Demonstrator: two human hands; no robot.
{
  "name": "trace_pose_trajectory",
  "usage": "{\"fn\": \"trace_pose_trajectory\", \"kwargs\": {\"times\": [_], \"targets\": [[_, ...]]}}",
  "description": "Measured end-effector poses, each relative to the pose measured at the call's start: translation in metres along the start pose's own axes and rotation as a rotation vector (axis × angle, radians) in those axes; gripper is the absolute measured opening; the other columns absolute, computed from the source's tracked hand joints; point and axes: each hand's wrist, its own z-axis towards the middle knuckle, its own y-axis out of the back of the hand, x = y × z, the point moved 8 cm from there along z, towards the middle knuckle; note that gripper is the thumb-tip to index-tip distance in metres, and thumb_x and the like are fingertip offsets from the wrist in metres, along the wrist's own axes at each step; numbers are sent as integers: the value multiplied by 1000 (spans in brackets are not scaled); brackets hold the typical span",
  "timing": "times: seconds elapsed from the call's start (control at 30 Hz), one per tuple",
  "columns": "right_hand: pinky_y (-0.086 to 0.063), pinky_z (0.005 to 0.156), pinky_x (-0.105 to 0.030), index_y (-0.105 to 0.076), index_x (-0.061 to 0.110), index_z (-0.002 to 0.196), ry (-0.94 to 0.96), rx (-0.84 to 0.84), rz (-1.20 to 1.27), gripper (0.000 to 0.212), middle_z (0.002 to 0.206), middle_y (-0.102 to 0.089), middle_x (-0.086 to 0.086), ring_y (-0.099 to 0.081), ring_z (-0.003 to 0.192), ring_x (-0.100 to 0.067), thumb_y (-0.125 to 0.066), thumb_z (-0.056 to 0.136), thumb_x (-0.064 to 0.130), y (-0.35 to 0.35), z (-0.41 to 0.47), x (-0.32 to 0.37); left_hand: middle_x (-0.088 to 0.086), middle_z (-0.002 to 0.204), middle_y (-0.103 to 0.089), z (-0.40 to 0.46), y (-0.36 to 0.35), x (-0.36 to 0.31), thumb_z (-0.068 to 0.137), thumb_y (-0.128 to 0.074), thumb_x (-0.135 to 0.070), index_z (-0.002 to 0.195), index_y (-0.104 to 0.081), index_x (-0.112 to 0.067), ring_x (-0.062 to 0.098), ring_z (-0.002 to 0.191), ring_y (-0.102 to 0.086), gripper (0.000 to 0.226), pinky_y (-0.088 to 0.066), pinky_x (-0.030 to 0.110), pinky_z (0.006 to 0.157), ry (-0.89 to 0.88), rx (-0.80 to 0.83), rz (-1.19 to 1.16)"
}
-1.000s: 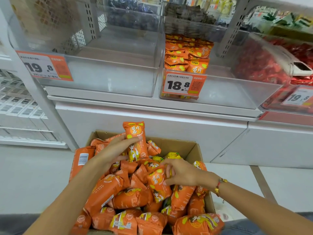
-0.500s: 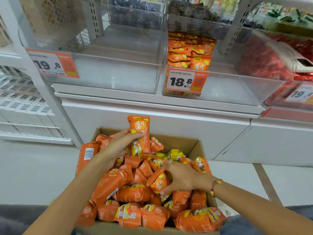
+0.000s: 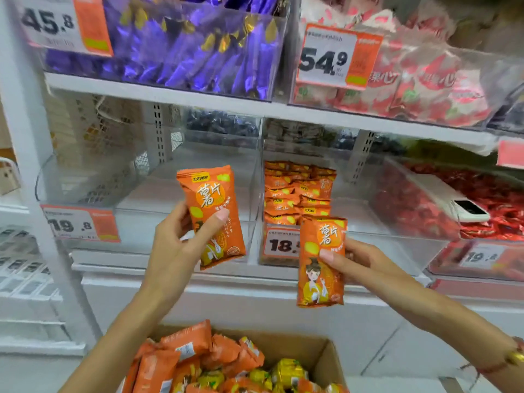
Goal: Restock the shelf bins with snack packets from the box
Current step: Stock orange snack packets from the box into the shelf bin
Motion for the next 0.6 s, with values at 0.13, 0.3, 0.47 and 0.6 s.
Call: {"fn": "trace_pose_trajectory", "kwargs": {"times": [0.13, 0.3, 0.47, 0.6], "targets": [[-56, 82, -33, -72, 22, 99, 29, -221, 73, 40, 98, -75, 1, -70, 89, -14, -69, 70, 49, 56, 12, 17, -11, 88, -71, 41, -12, -4, 66, -79, -40, 99, -64, -24, -2, 79, -66, 40, -50, 14, 67, 28, 15, 25], [-51, 80, -37, -71, 13, 102, -39, -401, 98, 49, 93, -75, -10, -66, 83, -22, -66, 70, 49, 127, 53, 2, -10, 84, -71, 75, -25, 5, 79, -66, -32, 96, -64, -23, -1, 74, -67, 19, -49, 12, 63, 51, -14, 9], [-47, 64, -26, -70, 10, 98, -117, -581, -159, 40, 82, -68, -2, -59, 72, -12, -75, 77, 44, 184, 115, -24, -9, 82, -68, 87, -25, 19, 89, -63, -22, 92, -63, -24, -7, 60, -64, 3, -46, 6, 50, 96, -69, 15], [-55, 86, -34, -68, 14, 104, -183, -395, -408, 71, 100, -70, -1, -66, 91, -17, -83, 53, 60, 170, 160, -48, -14, 78, -69, 86, -27, 23, 88, -62, -24, 94, -63, -25, -6, 61, -66, 6, -47, 9, 53, 105, -30, 39]]}}
